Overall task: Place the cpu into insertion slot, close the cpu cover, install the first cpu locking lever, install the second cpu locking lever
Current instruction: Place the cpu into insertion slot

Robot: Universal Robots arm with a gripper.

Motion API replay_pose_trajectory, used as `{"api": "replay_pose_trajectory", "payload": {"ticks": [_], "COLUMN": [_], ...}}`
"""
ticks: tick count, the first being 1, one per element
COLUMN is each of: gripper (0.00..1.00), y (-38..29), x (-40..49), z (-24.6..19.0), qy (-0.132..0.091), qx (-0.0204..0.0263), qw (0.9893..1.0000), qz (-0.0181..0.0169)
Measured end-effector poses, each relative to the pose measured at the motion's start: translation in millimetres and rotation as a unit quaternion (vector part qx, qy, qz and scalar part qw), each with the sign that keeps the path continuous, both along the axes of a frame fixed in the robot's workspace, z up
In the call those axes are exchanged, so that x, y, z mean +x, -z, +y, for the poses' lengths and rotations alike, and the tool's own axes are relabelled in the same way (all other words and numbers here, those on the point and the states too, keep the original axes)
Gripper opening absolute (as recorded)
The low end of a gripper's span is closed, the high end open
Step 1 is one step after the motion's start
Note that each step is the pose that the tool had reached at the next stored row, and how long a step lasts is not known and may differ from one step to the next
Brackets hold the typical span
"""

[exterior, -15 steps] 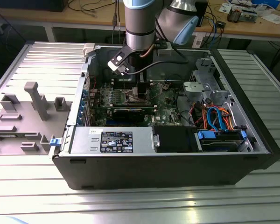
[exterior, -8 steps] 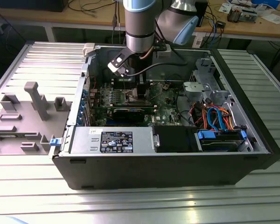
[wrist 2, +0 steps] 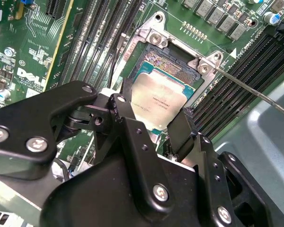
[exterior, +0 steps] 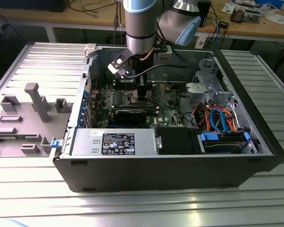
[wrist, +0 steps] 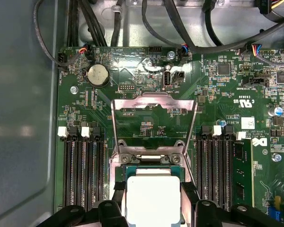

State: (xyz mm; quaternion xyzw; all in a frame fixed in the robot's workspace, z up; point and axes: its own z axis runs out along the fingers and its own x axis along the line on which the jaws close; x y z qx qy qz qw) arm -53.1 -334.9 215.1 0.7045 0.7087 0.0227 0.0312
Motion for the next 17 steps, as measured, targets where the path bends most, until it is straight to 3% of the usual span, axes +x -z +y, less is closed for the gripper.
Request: {"api": "replay_pose_trajectory", "payload": {"ticks": [11, 17], "gripper": [0.54, 0.54], "y": [0.9, 7.8], "x": [-3.8, -6.1], "z": [-0.1, 0.1], "qy": [0.000, 0.000], "qx": [-0.0001, 0.0000], "qw": [1.0000, 1.0000], "qz": [0.0000, 0.0000]}}
